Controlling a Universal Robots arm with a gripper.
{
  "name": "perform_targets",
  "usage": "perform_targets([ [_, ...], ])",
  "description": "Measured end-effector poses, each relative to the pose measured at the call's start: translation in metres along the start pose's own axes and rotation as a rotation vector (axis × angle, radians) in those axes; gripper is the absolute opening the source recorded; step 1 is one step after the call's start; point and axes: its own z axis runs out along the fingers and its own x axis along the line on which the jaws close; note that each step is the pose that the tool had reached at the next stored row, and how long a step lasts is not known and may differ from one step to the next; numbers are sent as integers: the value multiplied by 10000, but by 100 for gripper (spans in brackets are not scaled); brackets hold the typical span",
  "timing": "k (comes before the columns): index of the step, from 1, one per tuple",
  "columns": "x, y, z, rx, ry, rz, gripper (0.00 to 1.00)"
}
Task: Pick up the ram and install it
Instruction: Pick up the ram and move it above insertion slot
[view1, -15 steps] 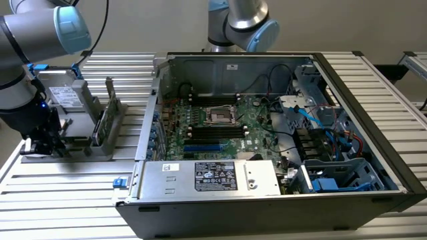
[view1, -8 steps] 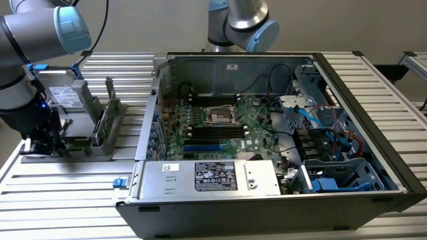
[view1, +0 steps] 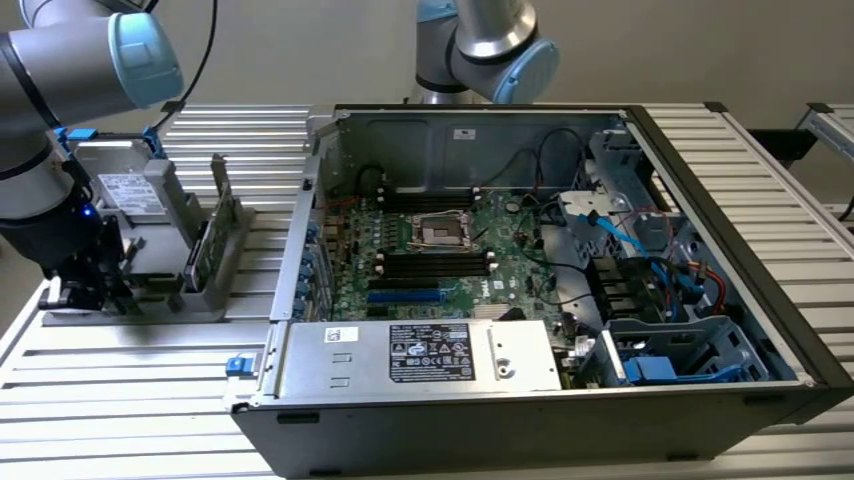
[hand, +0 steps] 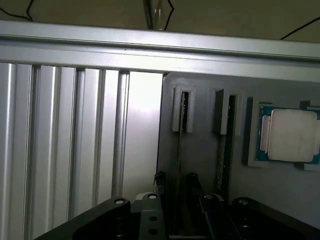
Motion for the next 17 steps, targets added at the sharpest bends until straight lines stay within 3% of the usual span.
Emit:
perform_targets([
  [5,0,0,0,0,-2,64,14],
  [17,0,0,0,1,-5,136,14],
])
